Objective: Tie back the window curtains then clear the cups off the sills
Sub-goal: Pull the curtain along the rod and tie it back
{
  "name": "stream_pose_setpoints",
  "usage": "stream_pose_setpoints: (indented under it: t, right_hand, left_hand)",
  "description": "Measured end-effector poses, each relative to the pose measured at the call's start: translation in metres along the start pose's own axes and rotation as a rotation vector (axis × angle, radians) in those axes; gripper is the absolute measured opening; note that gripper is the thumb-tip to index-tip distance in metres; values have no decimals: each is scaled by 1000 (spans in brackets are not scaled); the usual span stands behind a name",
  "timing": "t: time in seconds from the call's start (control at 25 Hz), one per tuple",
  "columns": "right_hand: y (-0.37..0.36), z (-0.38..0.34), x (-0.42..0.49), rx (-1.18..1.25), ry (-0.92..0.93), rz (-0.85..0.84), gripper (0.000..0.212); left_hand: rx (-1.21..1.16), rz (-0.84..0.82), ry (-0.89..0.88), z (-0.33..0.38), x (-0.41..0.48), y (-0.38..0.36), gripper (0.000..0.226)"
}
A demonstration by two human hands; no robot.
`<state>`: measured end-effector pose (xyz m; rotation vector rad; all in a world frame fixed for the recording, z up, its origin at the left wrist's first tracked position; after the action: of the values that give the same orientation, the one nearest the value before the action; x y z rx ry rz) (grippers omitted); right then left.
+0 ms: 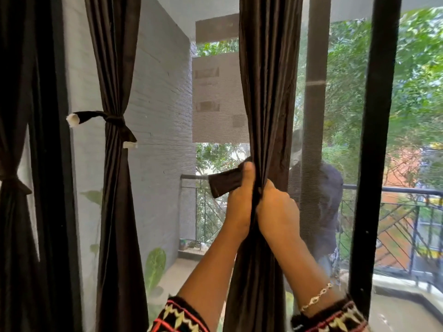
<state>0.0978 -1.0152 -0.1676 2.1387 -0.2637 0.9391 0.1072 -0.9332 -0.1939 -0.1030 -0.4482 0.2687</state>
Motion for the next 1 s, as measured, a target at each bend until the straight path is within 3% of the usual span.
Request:
stream_pose_setpoints:
  t: [0.12, 0.24, 0.32, 0.4, 0.48, 0.56, 0.6, 0.72, 0.8, 0.88, 1.0]
  right_hand:
    - [-5, -5, -3, -66, 45, -59, 31]
    - [-14, -2, -4, -47, 89, -76, 38]
    - [-29, 3, -8, 73, 136, -166, 55]
    - [-33, 15, -8, 328, 138, -201, 52]
    - [-7, 44, 4, 590, 103, 21, 49]
    - [15, 77, 21, 702, 22, 212, 52]
    - [14, 89, 30, 797, -55, 164, 56]
    - [-18, 85, 48, 1304, -244, -257, 49]
    - [-30, 74, 47, 1384, -288, -440, 44]
    - [-35, 71, 46, 1366, -312, -469, 31]
    - [-24, 81, 52, 1253, -294, -249, 31]
  left_hand:
    - [110, -104, 36, -1, -3, -15, 31]
    - [258, 3, 123, -7, 7, -6, 28]
    - [270, 123, 118, -8, 14, 5, 36]
    - [135, 180, 98, -8, 19, 14, 33]
    - [1, 153, 92, -11, 26, 22, 28]
    - [-53, 94, 86, -12, 32, 26, 22]
    - [-80, 56, 88, -12, 33, 26, 22]
    - [-150, -39, 104, -14, 35, 21, 22]
    - [-158, -56, 115, -15, 36, 20, 22]
    - [-138, -44, 112, -17, 38, 21, 22]
    - [-57, 33, 79, -15, 37, 22, 24]
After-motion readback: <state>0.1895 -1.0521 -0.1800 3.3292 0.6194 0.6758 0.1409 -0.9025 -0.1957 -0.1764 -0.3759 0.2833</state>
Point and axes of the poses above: each hand's wrist, its own x-axis towards the middle knuckle, its own y-axis out of the back of the hand, z = x × y, the point moved 10 cm from there along x, towards the middle knuckle, and after that the axes turned 8 degrees about x, right-handed, at the moved point
